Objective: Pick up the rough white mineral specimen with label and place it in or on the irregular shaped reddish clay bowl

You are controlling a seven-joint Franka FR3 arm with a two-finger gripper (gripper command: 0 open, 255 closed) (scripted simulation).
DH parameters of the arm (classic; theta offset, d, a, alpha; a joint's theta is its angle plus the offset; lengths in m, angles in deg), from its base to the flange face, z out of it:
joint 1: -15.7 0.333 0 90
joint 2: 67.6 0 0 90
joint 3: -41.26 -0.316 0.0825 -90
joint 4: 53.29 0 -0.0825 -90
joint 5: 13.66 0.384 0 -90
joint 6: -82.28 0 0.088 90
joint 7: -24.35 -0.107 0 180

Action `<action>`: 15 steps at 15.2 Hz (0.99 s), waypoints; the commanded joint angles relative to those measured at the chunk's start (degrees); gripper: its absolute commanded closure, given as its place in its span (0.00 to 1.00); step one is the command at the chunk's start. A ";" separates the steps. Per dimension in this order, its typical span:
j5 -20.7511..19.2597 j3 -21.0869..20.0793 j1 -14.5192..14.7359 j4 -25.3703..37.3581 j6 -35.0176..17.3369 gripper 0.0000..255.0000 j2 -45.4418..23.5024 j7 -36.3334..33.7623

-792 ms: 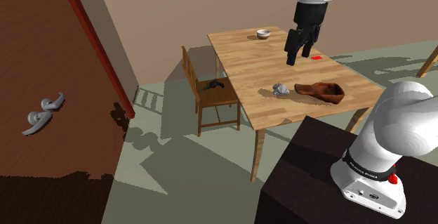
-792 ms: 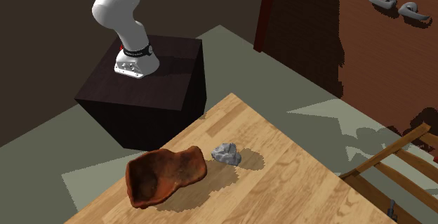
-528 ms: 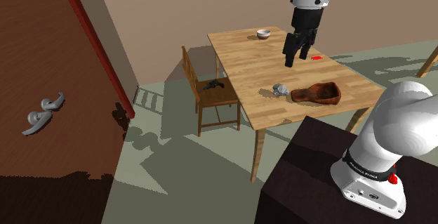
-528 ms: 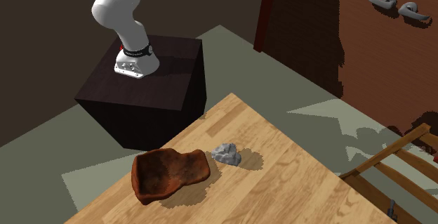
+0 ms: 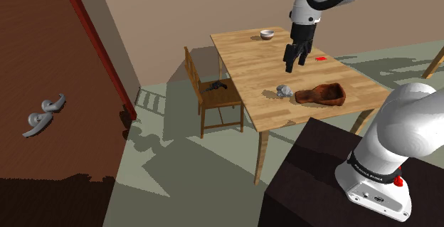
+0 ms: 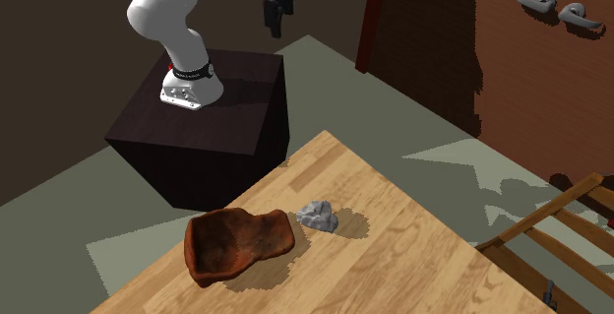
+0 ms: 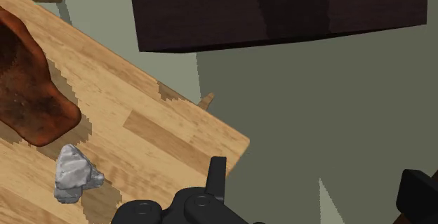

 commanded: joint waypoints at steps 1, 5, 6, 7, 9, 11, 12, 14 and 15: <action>-0.99 2.05 -0.69 -0.52 -3.21 0.00 -2.93 2.26; -2.05 5.83 -1.59 0.33 -8.68 0.00 -9.82 6.52; -2.16 6.76 -1.75 0.74 -10.01 0.00 -11.70 7.62; -2.18 7.69 -1.89 1.22 -11.31 0.00 -13.62 8.74; -1.96 9.49 -2.12 2.40 -13.81 0.00 -17.63 11.06; -1.35 11.20 -2.32 3.87 -16.16 0.00 -21.83 13.52; -0.90 12.02 -2.41 4.71 -17.26 0.00 -24.00 14.81; 0.35 13.52 -2.62 6.62 -19.31 0.00 -28.45 17.50; 1.13 14.20 -2.77 7.68 -20.24 0.00 -30.73 18.91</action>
